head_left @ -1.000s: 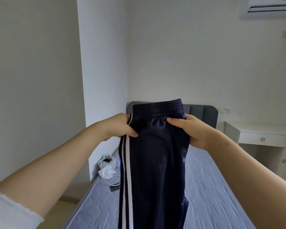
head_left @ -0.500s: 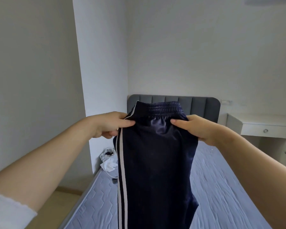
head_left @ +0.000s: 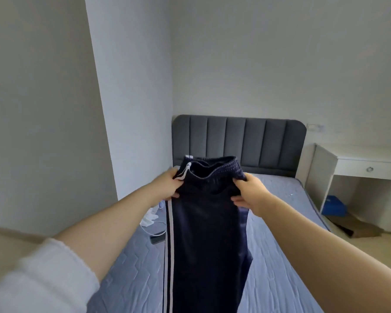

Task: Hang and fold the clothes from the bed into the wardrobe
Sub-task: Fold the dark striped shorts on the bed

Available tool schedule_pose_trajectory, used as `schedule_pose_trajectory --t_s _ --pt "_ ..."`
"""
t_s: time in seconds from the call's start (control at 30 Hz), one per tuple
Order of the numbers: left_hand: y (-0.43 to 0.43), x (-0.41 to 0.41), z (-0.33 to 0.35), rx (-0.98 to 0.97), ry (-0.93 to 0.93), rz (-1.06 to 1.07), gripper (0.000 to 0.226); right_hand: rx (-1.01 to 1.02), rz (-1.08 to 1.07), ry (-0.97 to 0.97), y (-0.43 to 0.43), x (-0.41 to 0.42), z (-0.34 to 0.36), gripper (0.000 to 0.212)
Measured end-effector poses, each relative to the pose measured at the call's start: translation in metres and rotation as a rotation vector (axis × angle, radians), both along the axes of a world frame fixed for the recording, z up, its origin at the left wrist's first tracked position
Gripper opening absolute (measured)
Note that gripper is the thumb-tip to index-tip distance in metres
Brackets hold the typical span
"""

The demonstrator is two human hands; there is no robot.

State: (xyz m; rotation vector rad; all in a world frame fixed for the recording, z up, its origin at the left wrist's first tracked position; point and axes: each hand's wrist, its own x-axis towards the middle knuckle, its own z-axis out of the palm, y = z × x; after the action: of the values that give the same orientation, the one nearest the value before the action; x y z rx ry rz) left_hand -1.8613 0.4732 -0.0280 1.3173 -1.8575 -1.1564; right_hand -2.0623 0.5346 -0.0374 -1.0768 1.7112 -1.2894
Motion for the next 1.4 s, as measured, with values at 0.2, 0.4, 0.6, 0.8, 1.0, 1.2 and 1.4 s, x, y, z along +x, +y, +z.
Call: schedule_pose_trajectory --t_s 0.2,0.4,0.6,0.8,1.0,1.2,1.4 --pt "-0.022 -0.002 0.096 -0.408 0.382 0.040 0.010 -0.448 -0.078 0.102 -0.015 0.000 0.092 0.016" --pt "0.009 0.010 0.158 -0.655 0.507 -0.035 0.009 -0.713 -0.046 0.133 0.024 0.012 0.148 0.026" --pt "0.051 0.024 0.148 -0.639 0.505 -0.079 0.005 -0.742 -0.011 0.181 0.061 0.015 0.141 0.017" --pt "0.100 0.037 0.089 -0.478 0.350 0.019 0.009 -0.633 -0.038 0.112 0.103 0.015 0.086 0.017" --pt "0.141 0.048 -0.002 -0.262 0.182 -0.005 0.006 -0.409 0.025 0.017 0.148 0.009 0.002 0.009" --pt "0.156 0.064 -0.090 0.029 0.123 -0.024 0.003 -0.154 0.221 -0.093 0.178 0.006 -0.080 0.030" --pt "0.159 0.067 -0.184 0.268 0.001 0.028 0.004 0.140 0.272 -0.197 0.175 0.009 -0.176 0.031"
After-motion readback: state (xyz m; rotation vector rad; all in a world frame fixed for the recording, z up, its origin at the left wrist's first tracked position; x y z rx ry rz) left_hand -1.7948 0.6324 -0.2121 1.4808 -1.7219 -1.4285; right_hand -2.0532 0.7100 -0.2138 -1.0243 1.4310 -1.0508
